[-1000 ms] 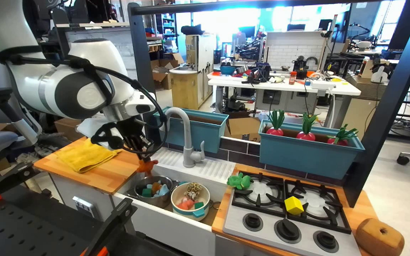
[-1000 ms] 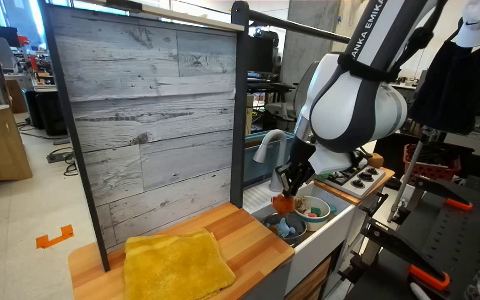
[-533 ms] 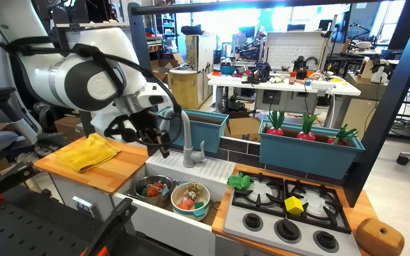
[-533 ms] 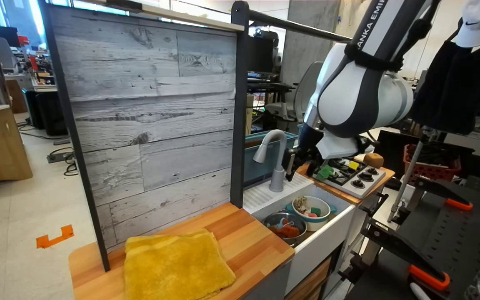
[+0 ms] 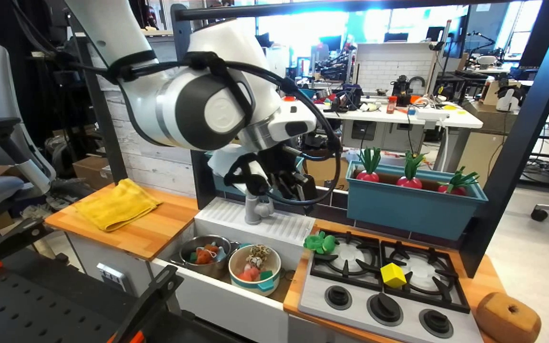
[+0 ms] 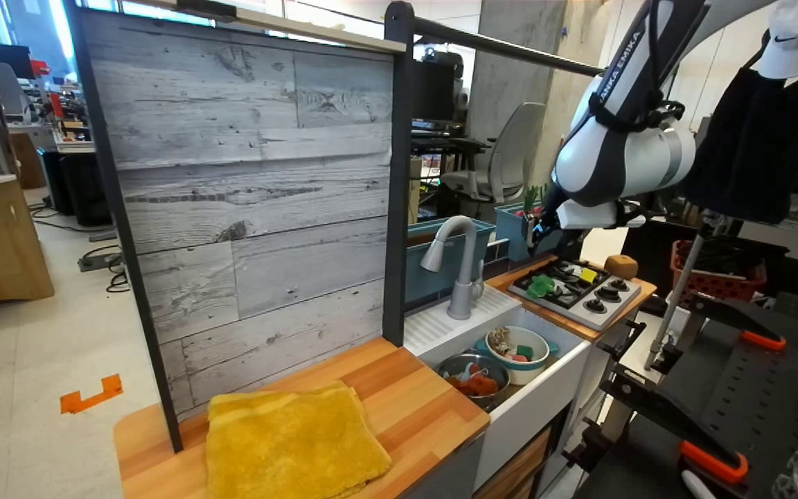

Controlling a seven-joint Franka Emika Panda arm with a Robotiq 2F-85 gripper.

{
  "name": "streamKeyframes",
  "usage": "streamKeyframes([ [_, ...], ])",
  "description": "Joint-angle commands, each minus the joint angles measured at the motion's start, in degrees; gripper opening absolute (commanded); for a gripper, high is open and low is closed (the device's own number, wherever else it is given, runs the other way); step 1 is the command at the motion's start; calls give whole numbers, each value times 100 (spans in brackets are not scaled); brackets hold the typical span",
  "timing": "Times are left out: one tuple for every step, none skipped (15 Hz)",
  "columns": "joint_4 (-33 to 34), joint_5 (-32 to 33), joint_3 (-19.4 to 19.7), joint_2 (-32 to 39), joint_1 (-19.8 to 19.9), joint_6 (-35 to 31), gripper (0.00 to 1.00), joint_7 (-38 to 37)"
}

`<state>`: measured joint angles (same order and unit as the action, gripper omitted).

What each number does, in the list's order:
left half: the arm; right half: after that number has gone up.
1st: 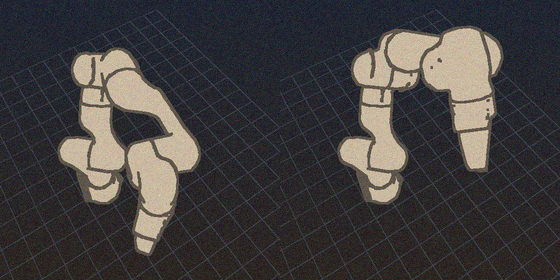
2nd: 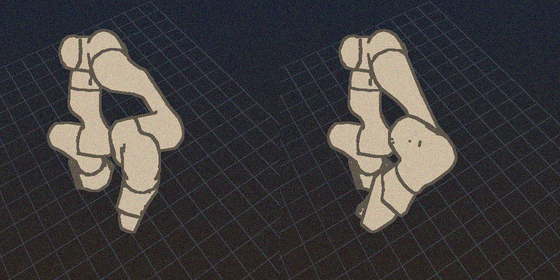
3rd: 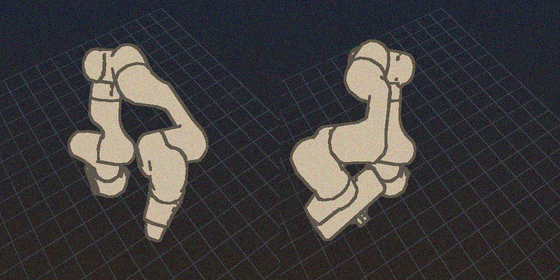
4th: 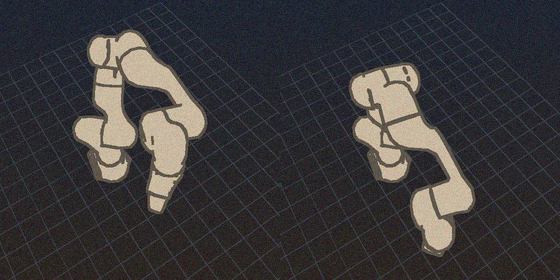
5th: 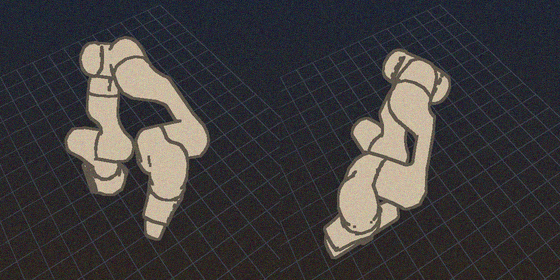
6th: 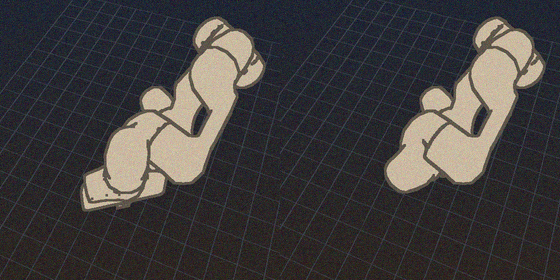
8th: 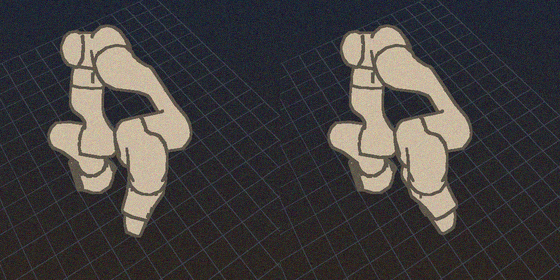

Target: Pick up the plush toys from the counter and stove and put them in the pots, then wipe the counter with the towel

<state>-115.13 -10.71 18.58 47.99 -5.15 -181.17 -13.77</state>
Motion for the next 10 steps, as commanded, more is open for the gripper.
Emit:
streamKeyframes([
  [750, -207, 114, 635, 68, 34, 39, -388],
  [894, -240, 149, 786, 61, 54, 81, -495],
  [1035, -296, 198, 933, 40, 100, 77, -606],
  [1177, -348, 219, 1074, 39, 138, 78, -694],
  [1302, -398, 251, 1202, 25, 192, 83, -780],
  [1411, -449, 292, 1324, 5, 225, 88, -847],
  [1514, -489, 320, 1437, 0, 254, 96, -914],
  [1603, -526, 360, 1537, -14, 289, 98, -977],
  [1678, -548, 384, 1611, -17, 318, 100, -1031],
  [1745, -575, 361, 1661, 13, 350, 100, -1057],
])
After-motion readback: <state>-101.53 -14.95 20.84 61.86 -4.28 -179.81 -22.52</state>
